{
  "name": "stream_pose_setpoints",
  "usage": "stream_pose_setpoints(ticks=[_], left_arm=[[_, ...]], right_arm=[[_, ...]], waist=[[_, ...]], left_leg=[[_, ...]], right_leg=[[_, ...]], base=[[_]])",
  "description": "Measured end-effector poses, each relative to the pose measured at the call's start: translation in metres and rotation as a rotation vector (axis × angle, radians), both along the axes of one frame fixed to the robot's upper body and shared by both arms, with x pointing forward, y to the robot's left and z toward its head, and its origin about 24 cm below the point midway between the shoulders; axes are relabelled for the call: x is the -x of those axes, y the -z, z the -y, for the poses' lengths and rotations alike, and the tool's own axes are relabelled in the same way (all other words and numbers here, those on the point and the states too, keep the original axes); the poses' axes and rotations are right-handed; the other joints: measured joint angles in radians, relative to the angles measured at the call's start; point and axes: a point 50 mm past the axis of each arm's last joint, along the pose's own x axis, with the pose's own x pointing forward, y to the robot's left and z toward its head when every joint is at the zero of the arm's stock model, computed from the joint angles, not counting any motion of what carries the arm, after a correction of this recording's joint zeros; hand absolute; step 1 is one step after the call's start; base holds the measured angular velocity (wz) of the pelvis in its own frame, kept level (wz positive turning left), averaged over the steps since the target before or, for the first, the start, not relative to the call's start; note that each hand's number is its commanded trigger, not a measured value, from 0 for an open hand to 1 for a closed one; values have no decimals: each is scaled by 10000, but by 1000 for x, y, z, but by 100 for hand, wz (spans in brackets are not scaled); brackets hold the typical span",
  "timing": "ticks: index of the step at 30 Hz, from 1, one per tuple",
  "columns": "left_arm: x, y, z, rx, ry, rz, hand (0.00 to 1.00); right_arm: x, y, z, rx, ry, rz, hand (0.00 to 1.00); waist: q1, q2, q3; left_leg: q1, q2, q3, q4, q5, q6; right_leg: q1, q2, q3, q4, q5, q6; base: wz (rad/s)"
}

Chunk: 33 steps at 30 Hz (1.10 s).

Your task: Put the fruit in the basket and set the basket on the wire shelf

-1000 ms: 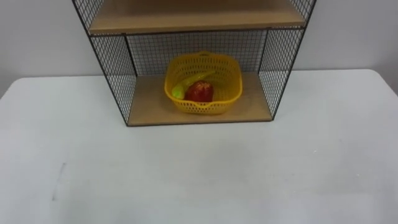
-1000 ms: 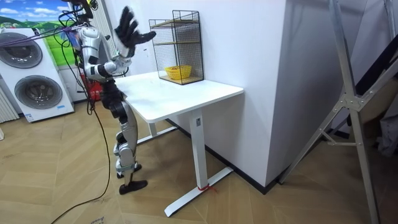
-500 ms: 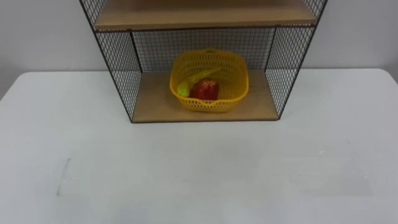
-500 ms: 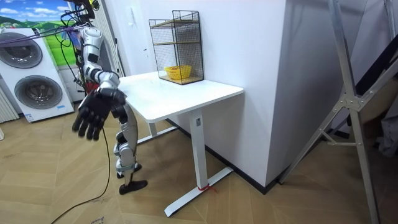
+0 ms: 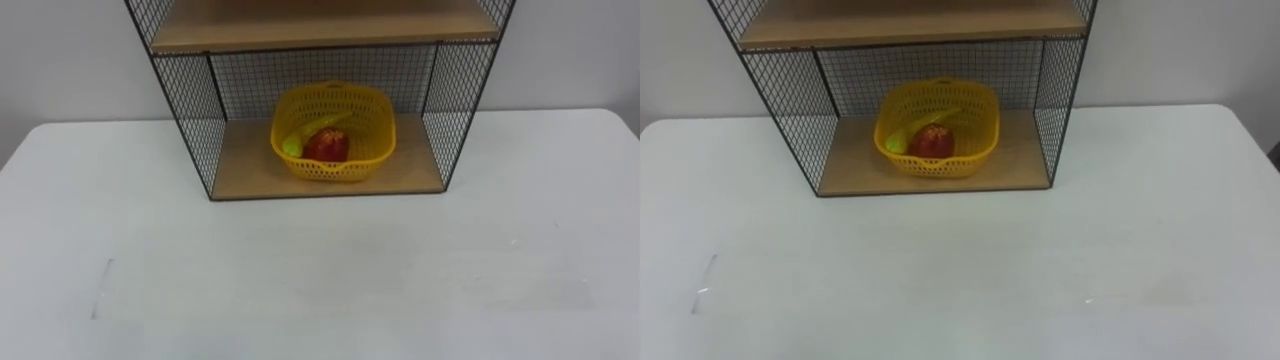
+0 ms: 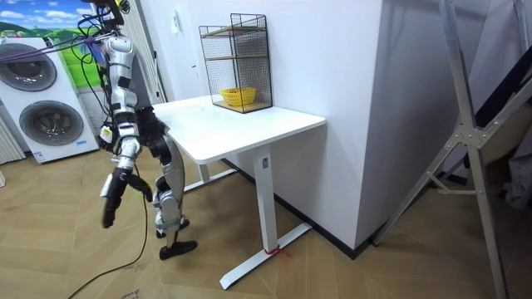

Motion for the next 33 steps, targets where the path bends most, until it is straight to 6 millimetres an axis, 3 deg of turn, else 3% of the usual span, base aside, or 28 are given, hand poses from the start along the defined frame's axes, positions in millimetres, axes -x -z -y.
stream_pose_setpoints(ticks=[2,4,5,6,9,11,13,16,17,23,29,33], left_arm=[[-4,14,25,1719,2946,-876,0],[-14,22,35,2888,5620,-1473,0],[-29,28,39,3531,7656,-1857,0],[-34,30,41,3839,8602,-2125,0],[-84,43,54,4715,13527,-2805,0],[-103,47,61,4791,14788,-2771,0],[-114,48,65,4749,15617,-2867,0],[-132,49,69,4588,16800,-3172,0],[-135,49,70,4622,17132,-3302,0],[-130,51,78,5196,18103,-3956,0],[-112,52,81,6166,18233,-4644,0],[-104,53,83,6697,18188,-4725,0]], right_arm=[[-14,13,-15,-1825,-3055,-480,0],[-30,20,-18,-2881,-5677,-913,0],[-46,24,-18,-3416,-7572,-1232,0],[-51,26,-19,-3660,-8371,-1418,0],[-95,36,-28,-4571,-11846,-1647,0],[-111,39,-31,-4743,-12858,-1568,0],[-118,41,-35,-4960,-13598,-1528,0],[-126,44,-44,-5530,-15044,-1929,0],[-126,45,-46,-5868,-15794,-2313,0],[-117,48,-58,-7375,-17908,-3637,0],[-106,52,-72,-8695,-18186,-3563,0],[-100,51,-74,-9199,-18005,-3393,0]], waist=[[56,-2,4],[69,-57,12],[94,-93,28],[82,-116,40],[65,-234,63],[49,-242,62],[24,-277,68],[9,-342,260],[10,-362,272],[19,-397,231],[33,-406,234],[26,-338,178]], left_leg=[[230,17,102,-29,-65,14],[384,14,146,-43,-76,31],[454,10,162,-61,-74,34],[453,3,133,-27,-74,35],[465,-18,36,31,-70,46],[517,-17,73,-18,-68,47],[550,-23,80,-43,-68,47],[597,-24,101,-115,-67,45],[599,-21,129,-133,-67,45],[700,8,246,-164,-69,45],[891,29,309,-188,-78,51],[954,40,297,-136,-100,54]], right_leg=[[172,12,109,-10,-2,4],[232,24,161,-54,-6,11],[278,55,164,-73,-11,18],[309,56,141,-97,-10,18],[422,73,72,-210,38,37],[435,84,131,-226,45,38],[507,86,83,-247,50,46],[518,89,87,-247,51,46],[518,89,103,-243,51,46],[541,101,155,-216,51,46],[697,112,228,-194,58,40],[780,112,216,-193,57,39]], base=[[-19],[-7],[0],[11],[9],[-7],[0],[0],[-4],[-4],[-4],[0]])
